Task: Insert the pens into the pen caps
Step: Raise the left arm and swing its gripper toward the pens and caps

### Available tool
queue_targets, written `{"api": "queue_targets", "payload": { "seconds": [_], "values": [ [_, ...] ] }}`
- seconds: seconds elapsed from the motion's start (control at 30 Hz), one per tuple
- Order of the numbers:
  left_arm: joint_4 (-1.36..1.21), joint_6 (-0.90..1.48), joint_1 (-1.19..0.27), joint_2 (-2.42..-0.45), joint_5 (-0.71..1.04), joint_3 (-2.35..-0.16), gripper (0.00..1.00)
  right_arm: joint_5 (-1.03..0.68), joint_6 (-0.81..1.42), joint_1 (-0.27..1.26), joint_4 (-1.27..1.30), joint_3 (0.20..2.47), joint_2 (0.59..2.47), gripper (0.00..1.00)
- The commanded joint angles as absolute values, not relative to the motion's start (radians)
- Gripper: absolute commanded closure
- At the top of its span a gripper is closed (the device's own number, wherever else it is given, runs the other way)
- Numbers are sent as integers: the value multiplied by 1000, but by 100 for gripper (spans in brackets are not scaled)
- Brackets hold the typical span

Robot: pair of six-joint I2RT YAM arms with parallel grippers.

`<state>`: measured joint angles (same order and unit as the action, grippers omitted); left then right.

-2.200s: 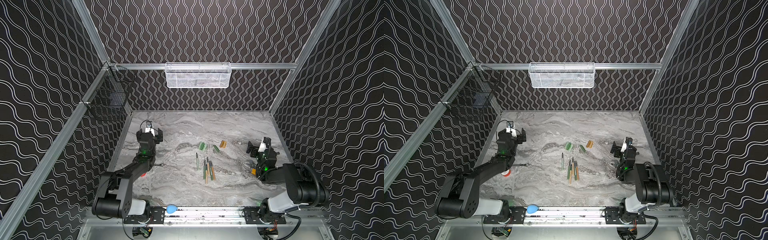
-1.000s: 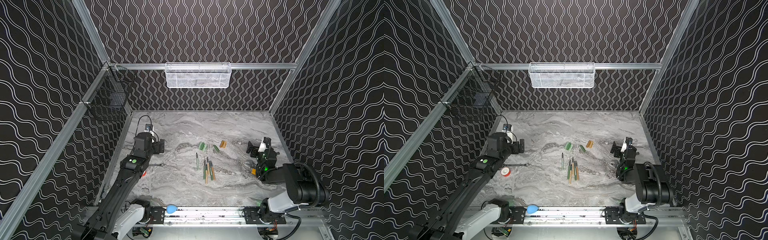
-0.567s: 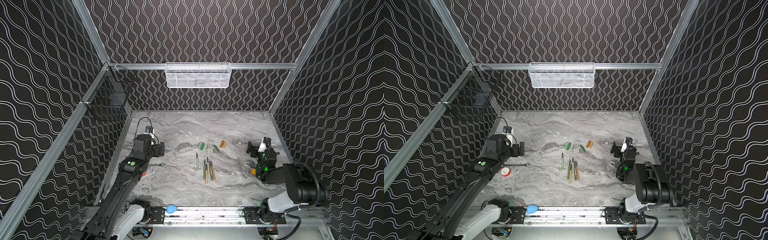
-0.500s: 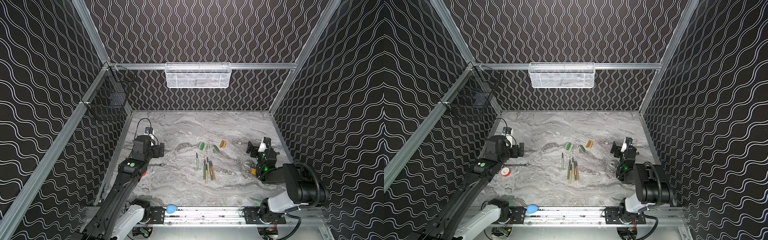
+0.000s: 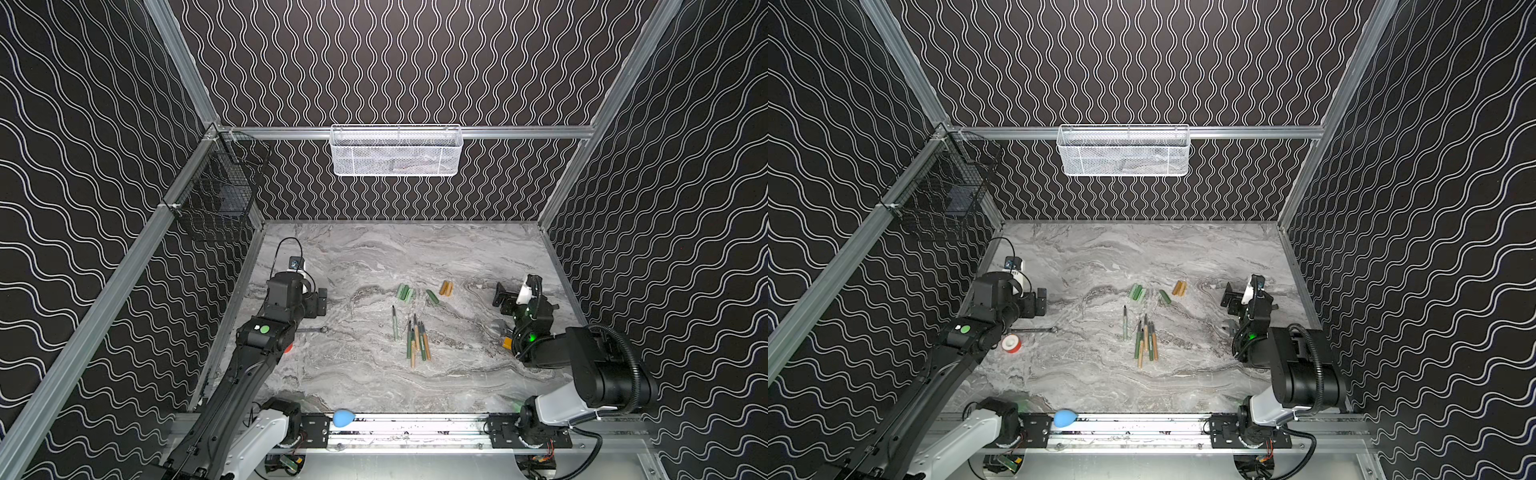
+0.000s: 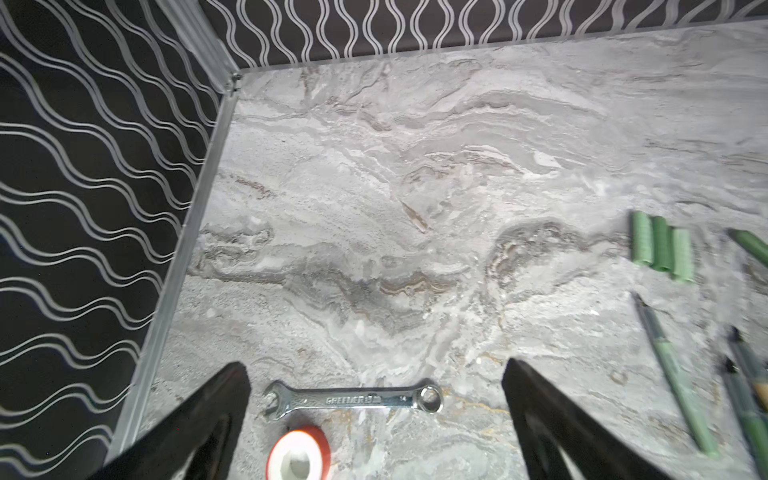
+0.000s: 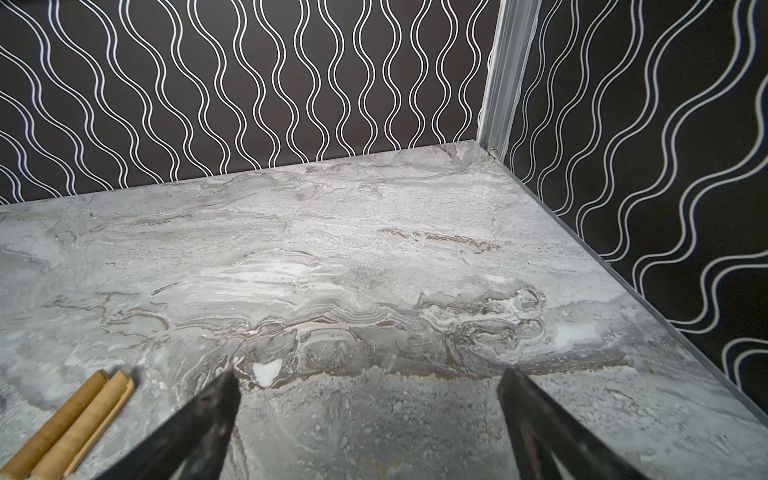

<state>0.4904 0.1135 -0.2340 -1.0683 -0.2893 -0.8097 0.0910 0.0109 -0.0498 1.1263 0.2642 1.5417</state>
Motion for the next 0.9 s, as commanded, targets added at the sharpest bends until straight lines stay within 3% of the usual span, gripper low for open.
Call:
{"api": "queue_targets", "payload": {
  "seconds": [0.0, 0.2, 0.57, 0.87],
  "values": [
    [454, 134, -234, -1109, -277, -825, 1, 86, 11, -49, 1176, 264, 1540, 0],
    [401, 134, -234, -1213, -117, -832, 1, 87, 11, -49, 1176, 264, 1540, 1],
    [428, 199, -237, -1419, -145, -933, 1, 87, 11, -49, 1176, 265, 1541, 1],
    [309, 239, -241, -1431, -192, -907, 1, 86, 11, -49, 1175, 265, 1541, 0]
  ]
}}
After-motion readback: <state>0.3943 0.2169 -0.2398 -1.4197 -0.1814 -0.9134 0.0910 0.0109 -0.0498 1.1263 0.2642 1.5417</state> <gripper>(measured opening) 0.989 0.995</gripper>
